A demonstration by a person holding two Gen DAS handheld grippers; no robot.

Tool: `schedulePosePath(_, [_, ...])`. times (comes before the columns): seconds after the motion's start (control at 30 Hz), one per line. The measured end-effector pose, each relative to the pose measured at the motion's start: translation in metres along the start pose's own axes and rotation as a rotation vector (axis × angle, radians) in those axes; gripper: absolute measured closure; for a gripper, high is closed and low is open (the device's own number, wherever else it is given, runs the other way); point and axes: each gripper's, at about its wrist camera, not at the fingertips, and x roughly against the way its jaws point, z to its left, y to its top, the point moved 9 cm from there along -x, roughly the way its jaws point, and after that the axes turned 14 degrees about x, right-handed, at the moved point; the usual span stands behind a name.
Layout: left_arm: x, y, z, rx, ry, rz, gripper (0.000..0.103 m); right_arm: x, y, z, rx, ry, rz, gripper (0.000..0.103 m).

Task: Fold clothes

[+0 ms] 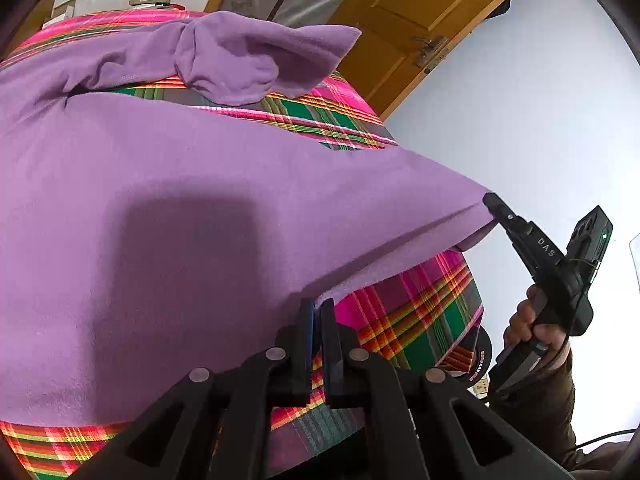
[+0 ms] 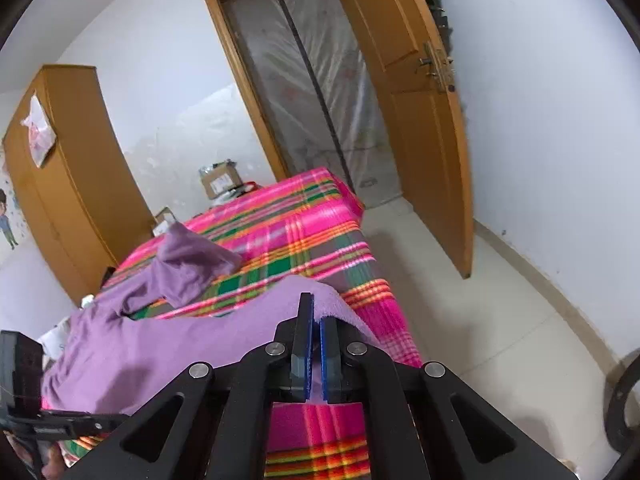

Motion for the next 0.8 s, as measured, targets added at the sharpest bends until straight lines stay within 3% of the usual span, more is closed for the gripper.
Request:
schedulePosePath(0.57, [-0.007,-0.003,0.007,0.025,-0.009,0.025,0.099,-0.010,-0.030,-0.020,-0.024,-0.073,0.087,0.100])
schedulePosePath(0.8, [-0.007,-0.003,0.008,0.034,-0.019,0.028,0.099,-0.012,-0.035,-0.031,-0.179,-0.012,0.107,0.092])
